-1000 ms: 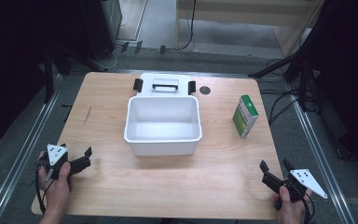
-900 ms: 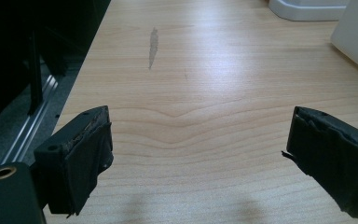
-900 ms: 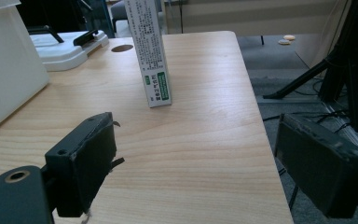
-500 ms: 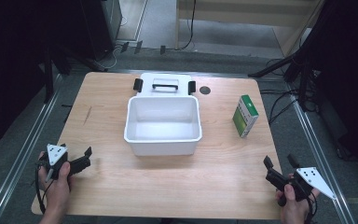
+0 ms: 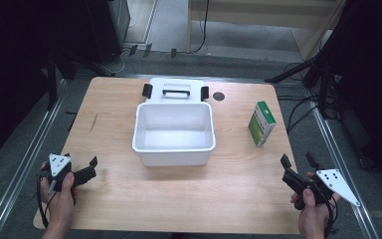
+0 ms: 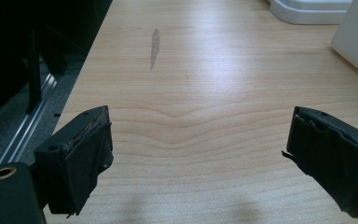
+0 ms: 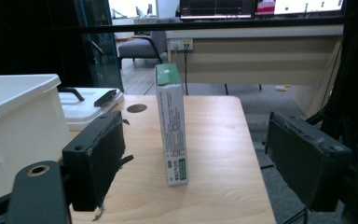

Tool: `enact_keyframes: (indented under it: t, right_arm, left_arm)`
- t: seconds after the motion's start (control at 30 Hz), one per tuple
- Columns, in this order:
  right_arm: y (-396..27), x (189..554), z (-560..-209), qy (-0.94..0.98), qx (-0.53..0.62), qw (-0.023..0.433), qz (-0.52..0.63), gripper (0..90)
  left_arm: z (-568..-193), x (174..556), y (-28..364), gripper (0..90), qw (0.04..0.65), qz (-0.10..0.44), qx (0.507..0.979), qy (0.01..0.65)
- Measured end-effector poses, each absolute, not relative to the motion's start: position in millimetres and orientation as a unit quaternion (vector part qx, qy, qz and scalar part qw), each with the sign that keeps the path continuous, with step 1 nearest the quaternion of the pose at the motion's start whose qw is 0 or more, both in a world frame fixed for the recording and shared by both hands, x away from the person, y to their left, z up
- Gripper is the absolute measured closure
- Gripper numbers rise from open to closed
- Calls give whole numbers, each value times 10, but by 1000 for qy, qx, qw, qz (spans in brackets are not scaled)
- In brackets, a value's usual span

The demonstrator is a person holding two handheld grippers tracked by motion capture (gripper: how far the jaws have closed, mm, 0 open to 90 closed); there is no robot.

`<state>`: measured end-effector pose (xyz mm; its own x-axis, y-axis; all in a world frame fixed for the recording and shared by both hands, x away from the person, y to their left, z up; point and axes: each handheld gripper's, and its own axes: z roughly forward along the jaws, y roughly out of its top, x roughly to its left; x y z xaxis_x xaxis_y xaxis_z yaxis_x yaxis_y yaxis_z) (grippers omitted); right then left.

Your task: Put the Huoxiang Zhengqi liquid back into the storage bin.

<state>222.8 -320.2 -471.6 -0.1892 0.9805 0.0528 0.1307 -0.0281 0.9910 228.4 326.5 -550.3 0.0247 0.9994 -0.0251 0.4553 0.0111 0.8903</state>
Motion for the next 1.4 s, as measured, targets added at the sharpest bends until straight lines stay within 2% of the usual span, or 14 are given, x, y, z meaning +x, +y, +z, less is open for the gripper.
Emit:
enact_keyframes:
  t: [0.13, 0.17, 0.3, 0.33, 0.4, 0.57, 0.63, 1.07, 1.1, 1.17, 1.4]
  right_arm:
    - [-3201, 2273, -4654, 570, 493, 399, 522, 202]
    - [-3195, 2307, -4609, 571, 493, 397, 522, 242]
    - [-3173, 2352, -4570, 572, 491, 401, 521, 273]
    - [-3160, 2385, -4549, 569, 494, 405, 518, 328]
    - [-3155, 2404, -4535, 568, 497, 403, 517, 336]
    - [-3138, 2508, -4489, 573, 506, 386, 517, 323]
    - [-3138, 2553, -4467, 582, 504, 379, 514, 271]
    - [-3093, 2844, -4322, 630, 532, 356, 439, 225]
    - [-3099, 2876, -4287, 643, 521, 344, 444, 163]
    - [-3097, 2897, -4267, 649, 518, 338, 442, 144]
    - [-3026, 3072, -4137, 683, 513, 313, 415, 157]
  left_arm:
    - [-5503, 2286, 3265, 70, 381, 357, 606, 600]
    - [-5503, 2285, 3264, 70, 381, 357, 606, 600]
    - [-5503, 2285, 3264, 70, 381, 357, 606, 600]
    - [-5503, 2285, 3265, 70, 381, 357, 606, 600]
    - [-5503, 2285, 3265, 70, 381, 357, 606, 600]
    - [-5503, 2285, 3265, 70, 381, 356, 606, 600]
    - [-5503, 2285, 3264, 70, 381, 357, 606, 600]
    - [-5503, 2284, 3263, 70, 381, 358, 607, 599]
    - [-5503, 2283, 3262, 70, 380, 358, 607, 599]
    - [-5503, 2283, 3262, 70, 381, 358, 607, 599]
    - [-5504, 2282, 3262, 70, 383, 358, 606, 599]
